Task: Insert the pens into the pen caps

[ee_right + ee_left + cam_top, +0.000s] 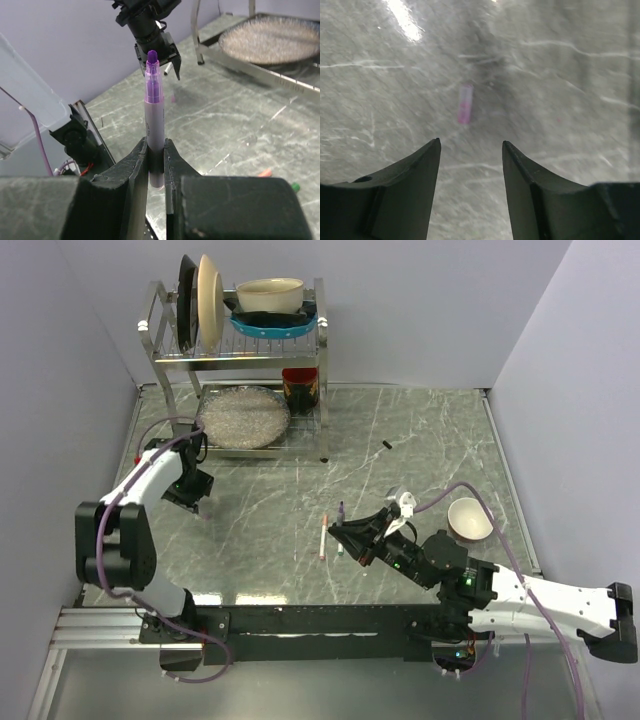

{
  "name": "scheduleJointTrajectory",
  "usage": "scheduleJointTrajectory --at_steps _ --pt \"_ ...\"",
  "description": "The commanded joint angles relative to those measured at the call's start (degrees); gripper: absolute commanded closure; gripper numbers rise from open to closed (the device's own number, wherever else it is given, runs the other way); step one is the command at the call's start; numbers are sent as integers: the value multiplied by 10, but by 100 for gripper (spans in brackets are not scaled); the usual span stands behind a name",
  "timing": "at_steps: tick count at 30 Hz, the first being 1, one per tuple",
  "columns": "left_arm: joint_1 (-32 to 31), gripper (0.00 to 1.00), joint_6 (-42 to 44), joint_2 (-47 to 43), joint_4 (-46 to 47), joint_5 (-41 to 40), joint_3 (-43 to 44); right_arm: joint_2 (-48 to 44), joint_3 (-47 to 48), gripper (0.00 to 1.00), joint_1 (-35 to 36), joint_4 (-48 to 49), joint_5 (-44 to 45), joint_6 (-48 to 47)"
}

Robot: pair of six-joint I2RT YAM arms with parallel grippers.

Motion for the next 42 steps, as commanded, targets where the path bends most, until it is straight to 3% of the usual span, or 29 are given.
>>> scheduleJointTrajectory --at_steps 1,15,23,27,28,30,31,35,42 --pt "1 45 -12 24 2 -35 5 -2 23 100 2 7 22 24" --pt "1 50 -25 95 41 -26 -18 -15 28 100 2 -3 25 14" --pt "1 58 -22 115 64 -41 -47 -15 38 100 2 -9 24 9" --pt "1 74 -21 120 70 -42 -55 -1 54 100 2 -22 18 14" --pt "1 83 -21 122 68 -42 -55 1 57 100 2 -30 12 16" --pt "1 88 -12 120 67 -37 -55 10 68 100 3 -38 7 29" --pt "1 97 -7 117 67 -34 -55 13 72 100 2 -41 5 35" --pt "1 99 32 75 77 -12 -58 20 70 100 2 -39 -7 81" --pt "-28 99 145 -128 164 108 -82 75 53 100 -1 -21 -67 188"
